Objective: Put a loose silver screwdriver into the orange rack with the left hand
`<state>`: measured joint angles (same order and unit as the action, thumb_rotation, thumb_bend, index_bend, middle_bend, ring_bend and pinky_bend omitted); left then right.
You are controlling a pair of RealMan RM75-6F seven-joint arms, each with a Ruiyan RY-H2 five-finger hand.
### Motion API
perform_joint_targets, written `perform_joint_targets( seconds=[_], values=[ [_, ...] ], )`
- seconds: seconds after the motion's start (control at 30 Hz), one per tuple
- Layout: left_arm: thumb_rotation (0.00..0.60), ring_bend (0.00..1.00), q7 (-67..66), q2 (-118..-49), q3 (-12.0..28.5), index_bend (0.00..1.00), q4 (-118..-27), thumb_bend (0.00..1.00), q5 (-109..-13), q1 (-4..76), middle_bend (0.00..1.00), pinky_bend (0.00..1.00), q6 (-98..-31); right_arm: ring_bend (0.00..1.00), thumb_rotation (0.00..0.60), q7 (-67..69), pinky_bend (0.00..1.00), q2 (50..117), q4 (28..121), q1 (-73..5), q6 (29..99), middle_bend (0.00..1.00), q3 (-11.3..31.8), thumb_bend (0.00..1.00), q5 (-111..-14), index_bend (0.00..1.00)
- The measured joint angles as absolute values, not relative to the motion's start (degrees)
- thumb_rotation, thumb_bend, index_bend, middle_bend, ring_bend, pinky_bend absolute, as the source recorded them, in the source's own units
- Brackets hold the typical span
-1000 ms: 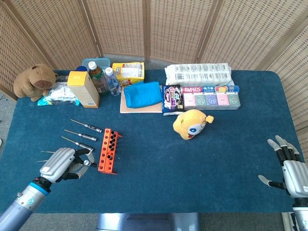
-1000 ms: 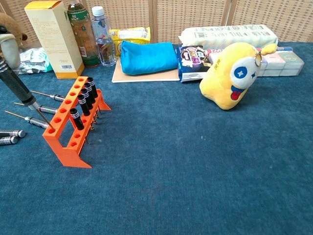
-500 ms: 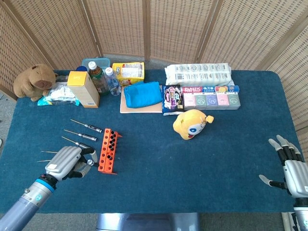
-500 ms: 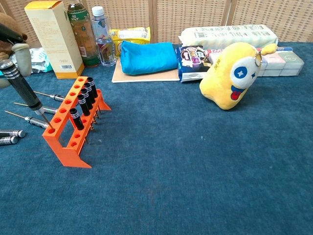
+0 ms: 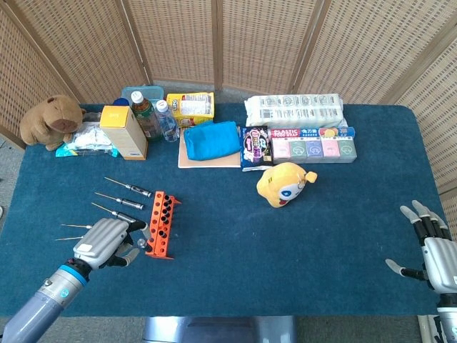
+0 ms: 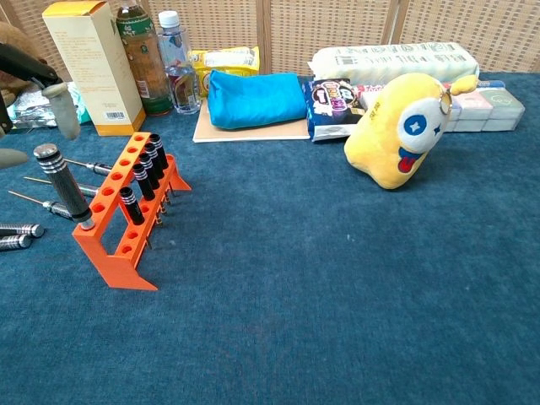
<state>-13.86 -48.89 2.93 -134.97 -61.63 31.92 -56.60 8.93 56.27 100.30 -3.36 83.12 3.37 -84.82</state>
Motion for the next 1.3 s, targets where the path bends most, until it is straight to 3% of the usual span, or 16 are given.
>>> perform_joint_targets(
  seconds=[0.63,0.9,1.3],
  values=[
    [0.600,1.00,-10.03,-46.95,3.39,0.28,-134.55,0.35,-63.57,30.62,1.00,1.00,-58.38,0.00,0.600,8.96,0.00,56.22,100.32,-3.39,83.00,0.00,3.37,0.02,-84.83,0.09],
    [0.600,1.00,-10.03,-43.90,2.75,0.28,-133.00,0.37,-61.89,30.85,1.00,1.00,-55.95,0.00,0.600,8.62,0.00,56.29,100.53,-3.32,83.13,0.00,3.24,0.02,-85.08,0.09],
    [0.600,1.00,-12.90,-45.35,1.99,0.28,-132.56,0.37,-58.76,33.53,1.00,1.00,-52.14,0.00,0.600,8.27,0.00,56.45,100.45,-3.38,83.01,0.00,3.34,0.02,-84.77,0.09]
  ],
)
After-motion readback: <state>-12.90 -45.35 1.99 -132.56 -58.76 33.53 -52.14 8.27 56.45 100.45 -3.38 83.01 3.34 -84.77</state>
